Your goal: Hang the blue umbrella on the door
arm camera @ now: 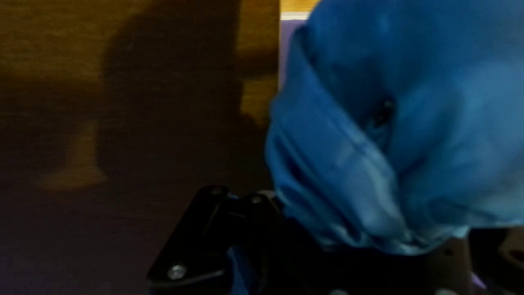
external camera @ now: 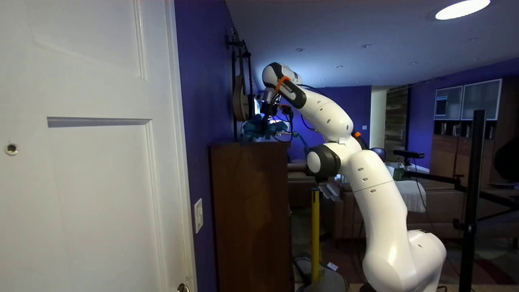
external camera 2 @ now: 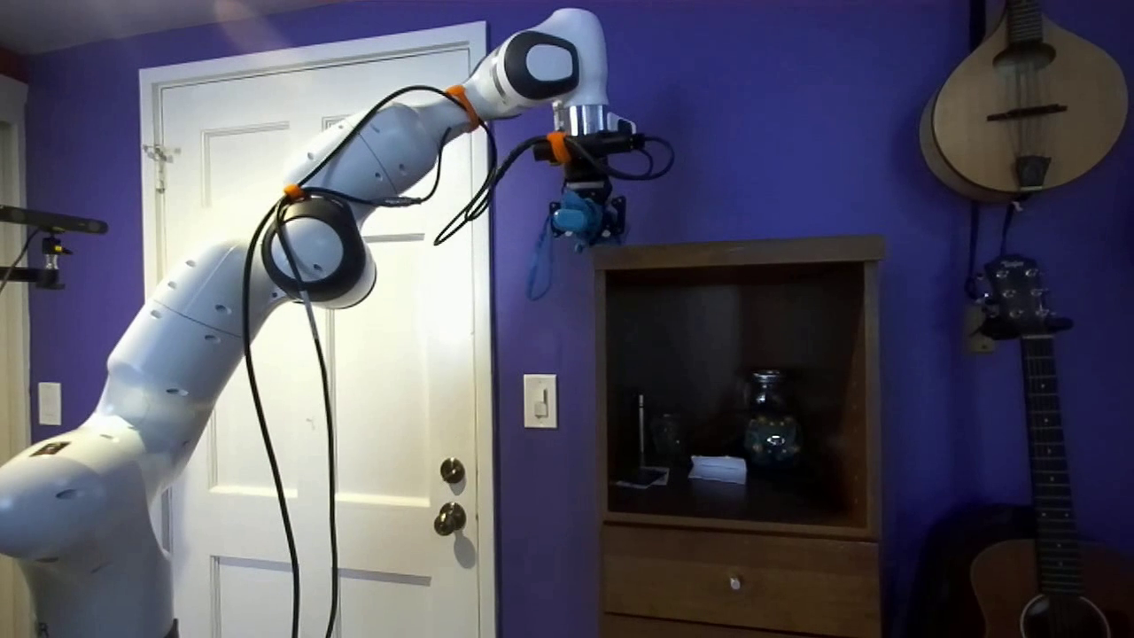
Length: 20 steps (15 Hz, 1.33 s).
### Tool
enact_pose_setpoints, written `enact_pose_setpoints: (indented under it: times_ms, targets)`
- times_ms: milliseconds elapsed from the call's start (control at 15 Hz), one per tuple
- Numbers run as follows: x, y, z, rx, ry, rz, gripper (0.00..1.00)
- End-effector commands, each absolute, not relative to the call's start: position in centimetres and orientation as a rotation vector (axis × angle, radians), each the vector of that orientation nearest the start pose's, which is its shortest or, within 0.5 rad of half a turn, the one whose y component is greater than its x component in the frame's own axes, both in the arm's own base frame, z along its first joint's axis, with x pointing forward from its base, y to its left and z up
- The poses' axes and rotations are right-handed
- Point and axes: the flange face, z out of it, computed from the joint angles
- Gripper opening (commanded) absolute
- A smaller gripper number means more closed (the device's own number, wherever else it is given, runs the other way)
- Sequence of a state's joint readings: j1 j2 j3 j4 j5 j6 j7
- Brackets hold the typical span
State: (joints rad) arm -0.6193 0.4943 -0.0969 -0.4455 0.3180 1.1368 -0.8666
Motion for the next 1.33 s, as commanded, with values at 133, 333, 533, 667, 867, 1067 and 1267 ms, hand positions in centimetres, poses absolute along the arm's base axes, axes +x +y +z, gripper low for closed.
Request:
enact_pose_setpoints:
  times_ms: [133, 333, 533, 667, 867, 1067, 1267]
  targets:
    - [48.1, -29.3, 81.0, -3.061, -0.468, -0.489, 0.0]
    - [48.8, -26.7, 82.2, -3.027, -0.536, -0.545, 0.0]
    - [50.1, -23.6, 82.4, -2.969, -0.598, -0.558, 0.0]
    - [50.6, -21.8, 82.5, -2.924, -0.623, -0.564, 0.0]
    - [51.4, -20.1, 82.0, -2.87, -0.626, -0.538, 0.0]
    - [51.0, -19.3, 80.8, -2.818, -0.617, -0.409, 0.0]
    - [50.7, -18.9, 78.3, -2.753, -0.63, -0.199, 0.0]
